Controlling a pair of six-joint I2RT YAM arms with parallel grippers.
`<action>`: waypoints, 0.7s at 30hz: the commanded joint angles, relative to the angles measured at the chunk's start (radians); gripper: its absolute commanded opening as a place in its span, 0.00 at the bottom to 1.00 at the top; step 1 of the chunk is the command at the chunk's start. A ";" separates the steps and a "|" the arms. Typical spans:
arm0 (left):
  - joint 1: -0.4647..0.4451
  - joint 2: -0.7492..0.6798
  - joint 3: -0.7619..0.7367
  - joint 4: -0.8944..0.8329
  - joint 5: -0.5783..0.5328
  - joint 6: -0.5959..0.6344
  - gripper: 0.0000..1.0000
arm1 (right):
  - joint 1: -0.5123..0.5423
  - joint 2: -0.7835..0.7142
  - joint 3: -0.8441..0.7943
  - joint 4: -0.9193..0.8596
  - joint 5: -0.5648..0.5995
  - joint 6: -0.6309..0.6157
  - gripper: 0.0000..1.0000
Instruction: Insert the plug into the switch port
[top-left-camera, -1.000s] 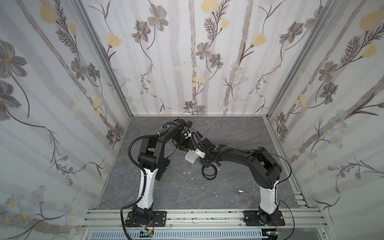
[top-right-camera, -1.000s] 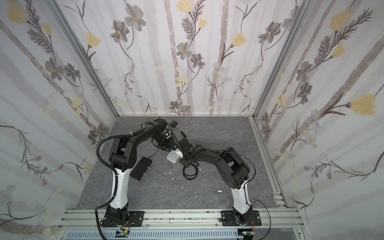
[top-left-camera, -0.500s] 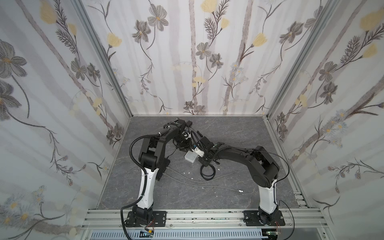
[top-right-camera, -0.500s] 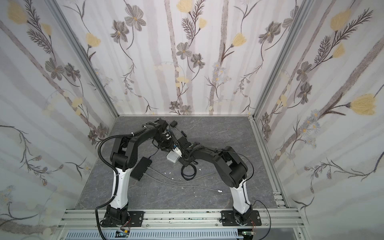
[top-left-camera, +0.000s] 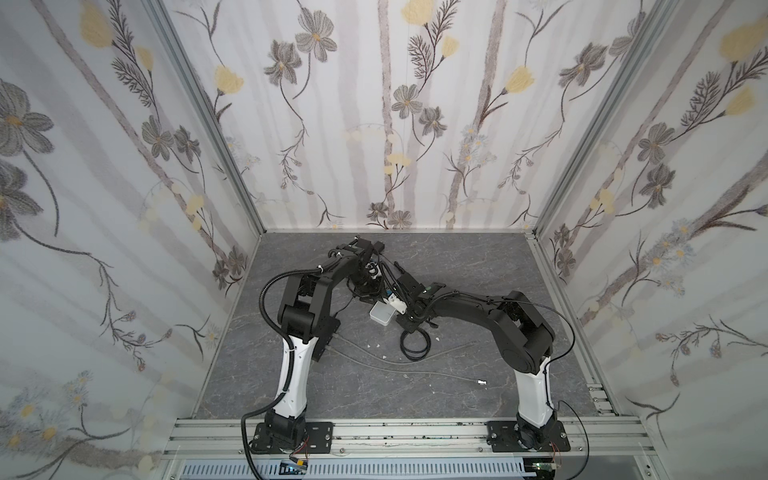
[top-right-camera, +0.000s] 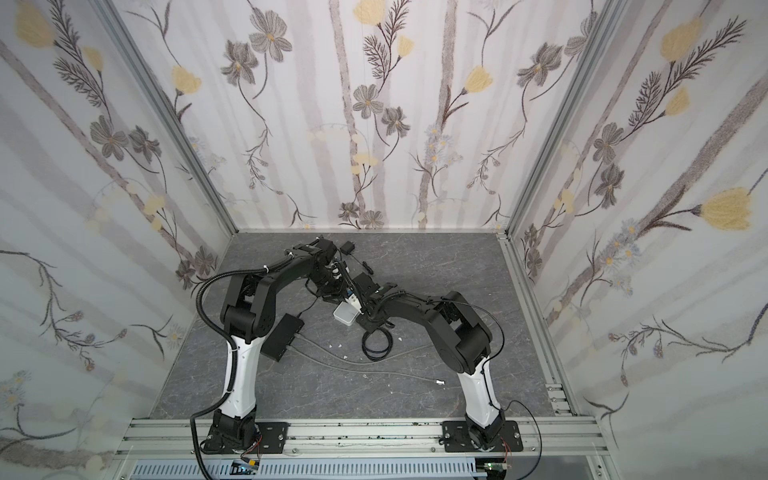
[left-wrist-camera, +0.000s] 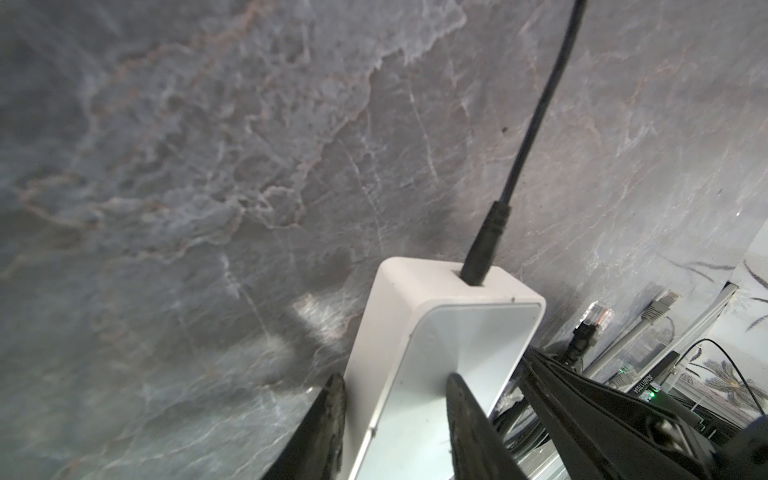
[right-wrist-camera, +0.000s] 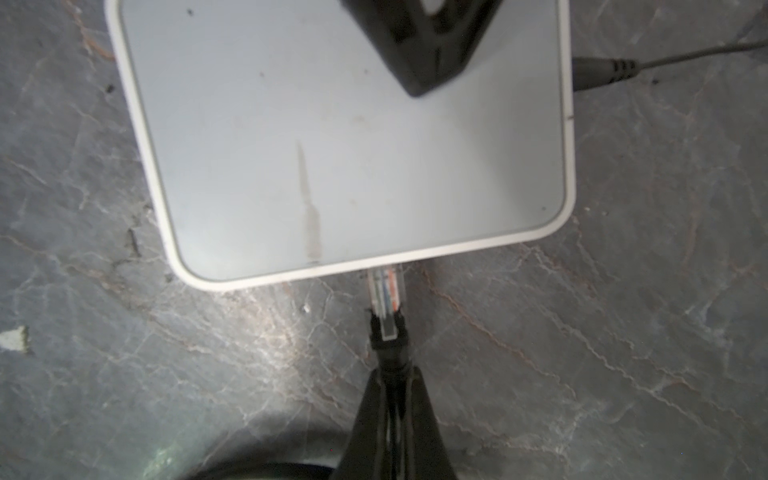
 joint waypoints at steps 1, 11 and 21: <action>-0.008 -0.005 0.007 -0.028 0.007 -0.032 0.40 | 0.001 0.024 0.012 0.006 0.015 0.019 0.00; 0.004 -0.038 -0.034 -0.005 -0.023 -0.046 0.40 | 0.002 0.020 -0.006 -0.031 0.020 0.031 0.00; 0.060 -0.097 -0.087 0.081 0.114 -0.069 0.43 | -0.003 -0.065 -0.082 -0.003 -0.054 0.008 0.00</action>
